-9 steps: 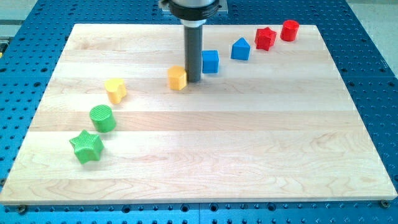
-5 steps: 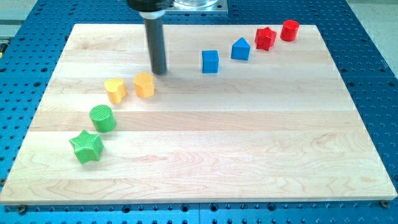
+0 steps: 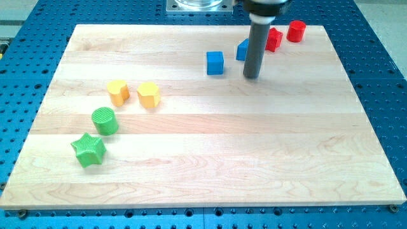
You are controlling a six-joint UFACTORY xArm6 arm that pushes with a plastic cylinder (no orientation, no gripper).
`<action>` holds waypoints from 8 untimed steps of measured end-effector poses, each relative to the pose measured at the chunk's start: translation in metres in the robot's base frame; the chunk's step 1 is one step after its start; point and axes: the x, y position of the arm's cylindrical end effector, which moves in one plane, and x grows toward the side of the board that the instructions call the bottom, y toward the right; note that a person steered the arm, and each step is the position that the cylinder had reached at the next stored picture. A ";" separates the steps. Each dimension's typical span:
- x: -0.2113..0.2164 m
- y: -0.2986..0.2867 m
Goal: Place the cube at the center of the board
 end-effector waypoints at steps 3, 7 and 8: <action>0.016 -0.095; 0.035 -0.122; 0.059 -0.107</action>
